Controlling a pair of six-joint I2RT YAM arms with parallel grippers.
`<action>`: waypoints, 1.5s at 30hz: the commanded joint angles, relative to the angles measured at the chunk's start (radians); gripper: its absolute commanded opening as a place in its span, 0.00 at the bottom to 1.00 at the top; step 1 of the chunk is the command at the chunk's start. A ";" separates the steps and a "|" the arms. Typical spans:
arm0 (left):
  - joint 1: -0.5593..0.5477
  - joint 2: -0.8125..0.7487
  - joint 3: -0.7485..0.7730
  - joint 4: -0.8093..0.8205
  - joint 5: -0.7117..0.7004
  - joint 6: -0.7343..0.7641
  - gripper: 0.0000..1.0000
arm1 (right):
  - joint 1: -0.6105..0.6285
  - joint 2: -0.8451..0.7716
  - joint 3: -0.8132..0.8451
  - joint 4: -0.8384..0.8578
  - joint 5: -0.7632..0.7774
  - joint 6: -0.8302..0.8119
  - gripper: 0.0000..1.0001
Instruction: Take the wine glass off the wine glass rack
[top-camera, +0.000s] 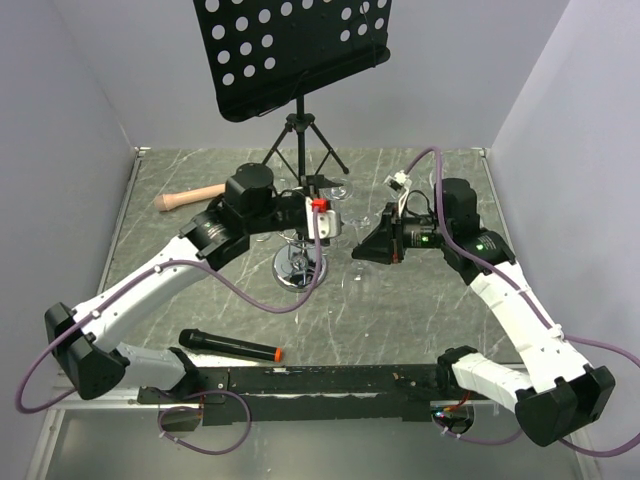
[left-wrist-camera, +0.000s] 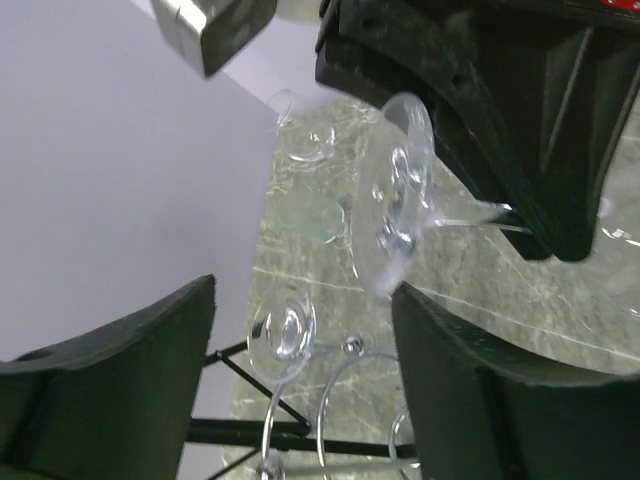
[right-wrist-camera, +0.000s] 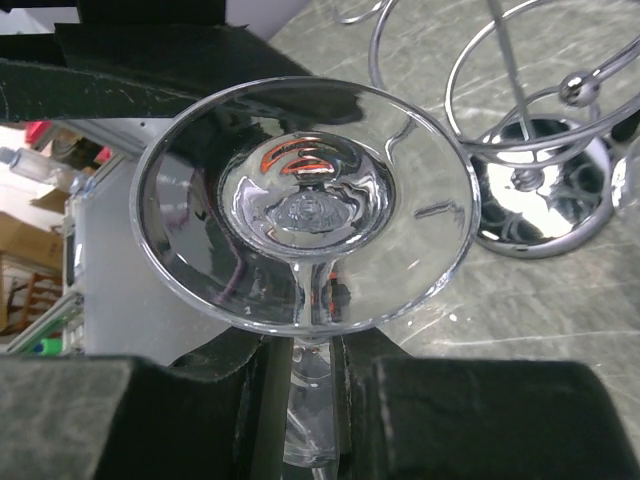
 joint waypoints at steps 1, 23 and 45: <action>-0.022 0.042 0.063 0.035 0.007 0.072 0.72 | -0.004 -0.005 -0.016 0.080 -0.076 0.045 0.00; -0.134 0.161 0.064 -0.059 0.102 0.214 0.47 | -0.072 -0.052 -0.134 0.104 -0.078 0.160 0.00; -0.218 0.323 0.103 0.001 0.098 0.180 0.35 | -0.145 -0.121 -0.284 -0.064 -0.260 0.195 0.00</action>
